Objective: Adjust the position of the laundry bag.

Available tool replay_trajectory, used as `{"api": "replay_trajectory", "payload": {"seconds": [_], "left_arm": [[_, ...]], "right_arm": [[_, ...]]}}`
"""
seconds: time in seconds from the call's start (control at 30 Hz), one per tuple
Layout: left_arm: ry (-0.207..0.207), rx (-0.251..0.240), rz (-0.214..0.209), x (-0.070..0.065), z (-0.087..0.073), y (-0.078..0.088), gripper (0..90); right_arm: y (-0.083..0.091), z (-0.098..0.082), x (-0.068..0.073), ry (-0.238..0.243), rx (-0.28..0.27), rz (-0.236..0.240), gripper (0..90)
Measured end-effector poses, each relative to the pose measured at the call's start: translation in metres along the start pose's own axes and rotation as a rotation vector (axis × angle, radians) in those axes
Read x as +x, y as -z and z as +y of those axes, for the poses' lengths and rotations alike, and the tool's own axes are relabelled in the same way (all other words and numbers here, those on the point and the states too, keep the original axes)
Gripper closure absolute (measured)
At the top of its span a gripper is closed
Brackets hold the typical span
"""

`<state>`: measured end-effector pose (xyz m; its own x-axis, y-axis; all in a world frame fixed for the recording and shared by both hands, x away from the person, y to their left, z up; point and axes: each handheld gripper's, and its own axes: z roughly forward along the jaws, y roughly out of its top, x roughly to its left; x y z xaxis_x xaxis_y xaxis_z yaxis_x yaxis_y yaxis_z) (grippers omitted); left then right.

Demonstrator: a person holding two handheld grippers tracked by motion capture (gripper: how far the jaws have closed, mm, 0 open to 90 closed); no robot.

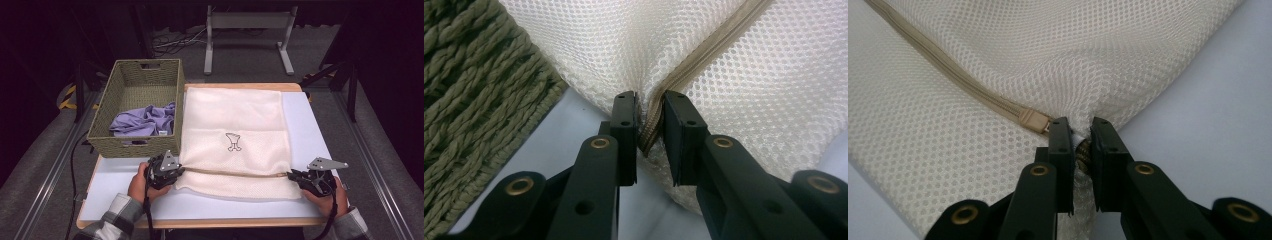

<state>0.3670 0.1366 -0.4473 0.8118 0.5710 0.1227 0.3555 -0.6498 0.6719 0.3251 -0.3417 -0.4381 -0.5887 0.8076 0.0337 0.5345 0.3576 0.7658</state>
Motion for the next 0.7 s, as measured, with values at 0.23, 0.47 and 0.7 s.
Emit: {"api": "replay_trajectory", "payload": {"seconds": [0.23,0.47,0.7], "left_arm": [[0.018,0.002,0.015,0.006,0.002,-0.003,76.5],[0.029,-0.007,0.023,0.008,0.003,-0.005,75.5],[0.018,-0.079,0.010,0.006,0.000,0.006,67.5]], "right_arm": [[-0.007,0.008,0.000,-0.001,-0.011,-0.034,81.6],[-0.010,0.012,-0.004,-0.006,-0.020,-0.047,81.6],[-0.006,0.012,-0.005,-0.007,-0.041,-0.037,81.6]]}}
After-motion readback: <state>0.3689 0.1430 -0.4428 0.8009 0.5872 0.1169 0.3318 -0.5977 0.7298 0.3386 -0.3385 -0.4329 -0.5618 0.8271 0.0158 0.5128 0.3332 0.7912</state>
